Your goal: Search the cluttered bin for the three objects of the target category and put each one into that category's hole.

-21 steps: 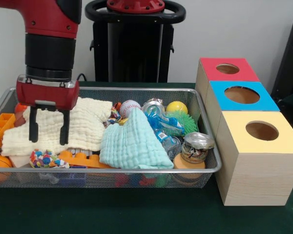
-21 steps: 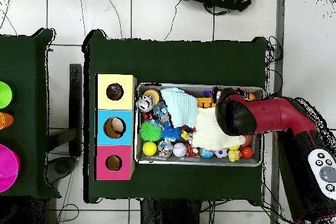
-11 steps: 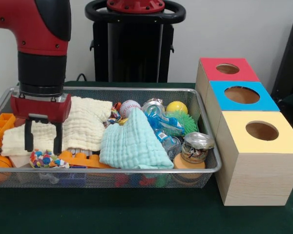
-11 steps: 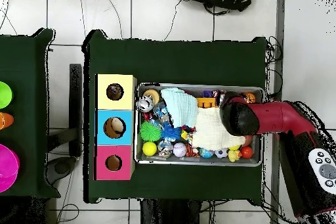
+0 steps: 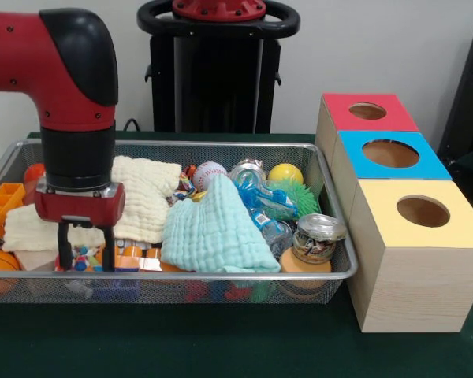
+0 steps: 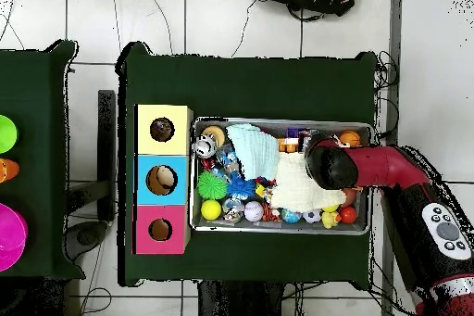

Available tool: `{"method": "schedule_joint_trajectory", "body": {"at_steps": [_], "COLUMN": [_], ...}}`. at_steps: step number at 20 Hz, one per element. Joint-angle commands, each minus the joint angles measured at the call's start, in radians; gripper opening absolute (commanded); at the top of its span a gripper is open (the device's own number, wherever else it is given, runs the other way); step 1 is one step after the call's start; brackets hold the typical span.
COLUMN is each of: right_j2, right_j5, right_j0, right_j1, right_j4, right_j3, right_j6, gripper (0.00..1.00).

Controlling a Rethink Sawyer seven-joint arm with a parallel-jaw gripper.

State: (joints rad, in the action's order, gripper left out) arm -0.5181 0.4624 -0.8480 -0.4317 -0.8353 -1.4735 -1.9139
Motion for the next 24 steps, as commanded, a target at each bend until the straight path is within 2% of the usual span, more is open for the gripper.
{"method": "schedule_joint_trajectory", "body": {"at_steps": [1,7,15,16,24], "right_j2": [0.02,0.031,0.027,0.026,0.011], "right_j5": [-0.029,-0.047,-0.07,-0.074,-0.053], "right_j0": [0.016,0.025,0.013,0.012,0.003], "right_j1": [0.101,0.123,0.117,0.115,0.109], "right_j4": [-0.062,-0.072,-0.067,-0.065,-0.053], "right_j3": [0.047,0.064,0.047,0.045,0.044], "right_j6": [0.097,0.092,0.099,0.102,0.13], "gripper": [1.0,1.0,1.0,0.0,0.0]}}
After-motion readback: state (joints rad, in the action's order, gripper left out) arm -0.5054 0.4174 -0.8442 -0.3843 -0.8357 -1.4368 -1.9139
